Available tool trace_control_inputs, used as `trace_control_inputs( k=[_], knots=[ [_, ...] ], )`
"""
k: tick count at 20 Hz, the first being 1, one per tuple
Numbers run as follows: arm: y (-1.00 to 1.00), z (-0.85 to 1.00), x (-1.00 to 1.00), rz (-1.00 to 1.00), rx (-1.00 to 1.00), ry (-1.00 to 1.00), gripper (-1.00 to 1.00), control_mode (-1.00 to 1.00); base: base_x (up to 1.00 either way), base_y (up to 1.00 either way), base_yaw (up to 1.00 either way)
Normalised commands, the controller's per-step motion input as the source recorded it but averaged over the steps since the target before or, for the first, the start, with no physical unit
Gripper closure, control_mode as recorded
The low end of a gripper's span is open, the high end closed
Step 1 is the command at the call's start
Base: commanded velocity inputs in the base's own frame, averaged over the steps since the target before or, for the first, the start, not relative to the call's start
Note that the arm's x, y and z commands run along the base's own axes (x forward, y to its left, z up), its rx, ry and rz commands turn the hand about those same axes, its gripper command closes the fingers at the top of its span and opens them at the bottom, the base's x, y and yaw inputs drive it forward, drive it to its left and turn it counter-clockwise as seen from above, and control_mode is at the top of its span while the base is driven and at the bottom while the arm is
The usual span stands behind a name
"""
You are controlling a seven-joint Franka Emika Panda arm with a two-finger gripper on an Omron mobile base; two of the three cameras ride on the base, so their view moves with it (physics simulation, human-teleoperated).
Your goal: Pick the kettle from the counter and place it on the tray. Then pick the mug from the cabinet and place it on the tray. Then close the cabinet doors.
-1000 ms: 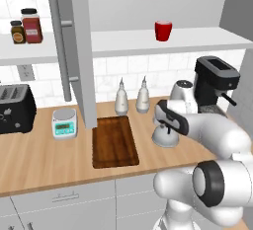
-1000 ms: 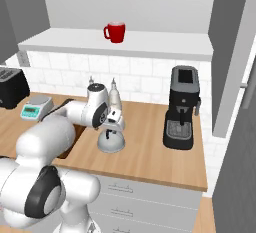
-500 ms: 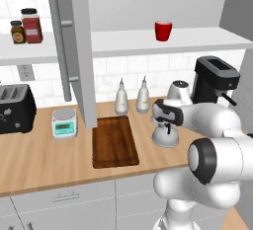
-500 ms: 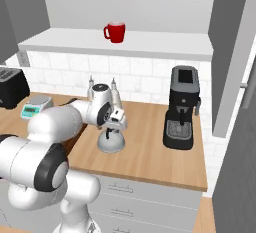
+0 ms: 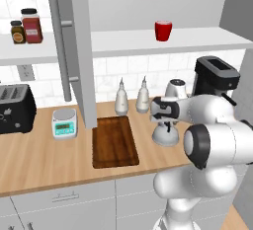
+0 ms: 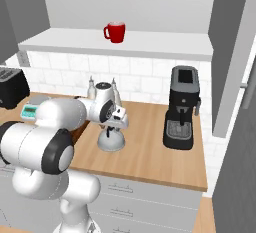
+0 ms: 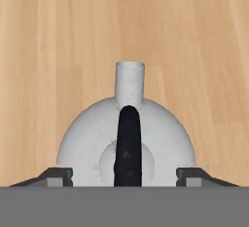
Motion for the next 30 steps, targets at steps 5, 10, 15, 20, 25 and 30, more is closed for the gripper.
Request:
trace_control_inputs(
  k=[5,10,15,20,25,30],
  knots=[
    [0.00,-0.16,0.00,0.00,0.00,0.00,1.00,-1.00,0.00,0.00,0.00],
    [0.00,-0.13,-0.03,0.00,0.00,-0.02,1.00,-1.00,0.00,0.00,0.00],
    [0.06,-0.01,-0.20,0.00,0.00,-0.14,1.00,-1.00,0.00,0.00,0.00],
    [0.16,0.21,-0.38,0.00,0.00,-0.27,1.00,-1.00,0.00,0.00,0.00],
    [0.23,0.57,-0.05,0.00,-0.01,-0.19,1.00,-1.00,0.00,0.00,0.00],
    [0.53,0.44,0.00,0.00,-0.05,-0.04,1.00,-1.00,0.00,0.00,0.00]
  ],
)
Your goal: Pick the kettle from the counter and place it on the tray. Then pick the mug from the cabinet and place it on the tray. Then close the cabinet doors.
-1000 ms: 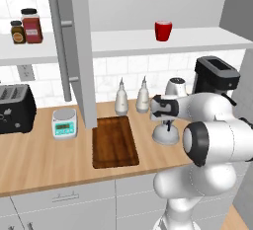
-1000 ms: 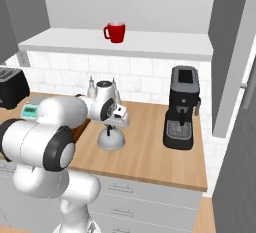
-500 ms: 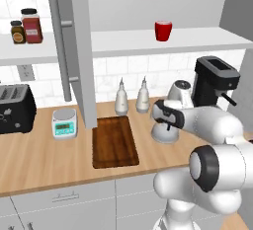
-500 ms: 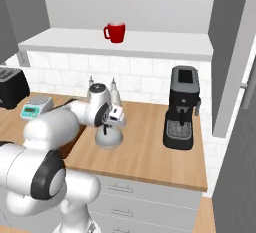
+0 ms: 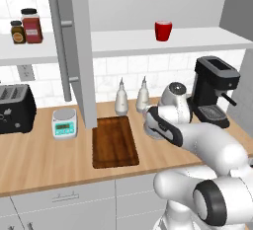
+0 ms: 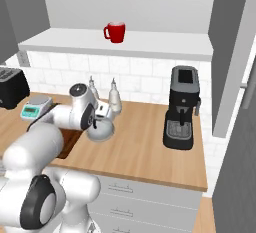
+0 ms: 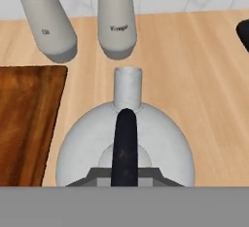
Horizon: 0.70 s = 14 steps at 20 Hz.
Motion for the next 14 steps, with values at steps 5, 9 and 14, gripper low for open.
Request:
trace_control_inputs(
  k=[5,9,14],
  knots=[
    [0.73,0.17,0.00,0.02,-0.04,0.00,1.00,-1.00,0.00,0.00,0.00],
    [0.73,0.02,0.00,0.03,-0.02,0.00,1.00,-1.00,0.00,0.00,0.00],
    [0.71,0.00,0.00,0.04,-0.01,0.00,1.00,-1.00,0.00,0.00,0.00]
  ],
)
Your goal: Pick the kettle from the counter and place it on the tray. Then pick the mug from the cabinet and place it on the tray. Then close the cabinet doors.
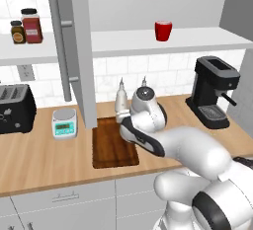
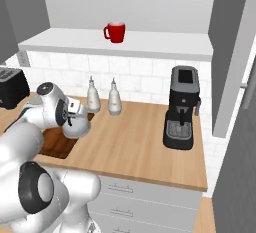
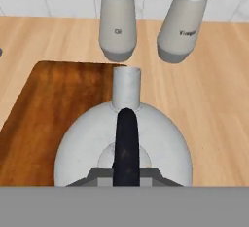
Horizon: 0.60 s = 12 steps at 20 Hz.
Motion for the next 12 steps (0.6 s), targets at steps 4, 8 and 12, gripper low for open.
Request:
trace_control_inputs(
  k=[4,8,12],
  knots=[
    [0.56,0.00,0.20,0.08,0.00,0.00,1.00,-1.00,0.00,0.00,0.00],
    [0.42,-0.02,0.28,0.05,-0.01,0.00,1.00,-1.00,0.00,0.00,0.00],
    [0.31,-0.11,0.33,0.04,-0.03,0.00,1.00,-1.00,0.00,0.00,0.00]
  ],
)
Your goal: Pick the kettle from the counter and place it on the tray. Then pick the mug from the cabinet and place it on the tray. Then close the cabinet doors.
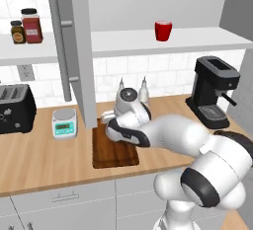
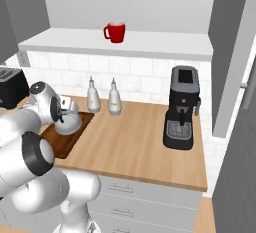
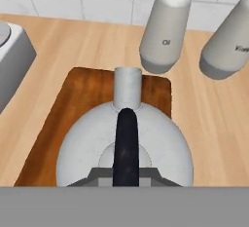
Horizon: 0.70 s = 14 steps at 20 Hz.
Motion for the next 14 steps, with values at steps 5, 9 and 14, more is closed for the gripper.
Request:
trace_control_inputs(
  k=[5,9,14],
  knots=[
    [0.25,-0.18,0.32,0.02,-0.06,0.00,1.00,-1.00,0.00,0.00,0.00],
    [0.18,-0.19,0.31,0.03,-0.06,0.01,1.00,-1.00,0.00,0.00,0.00],
    [0.03,-0.17,0.36,0.04,-0.03,0.00,1.00,-1.00,0.00,0.00,0.00]
  ],
)
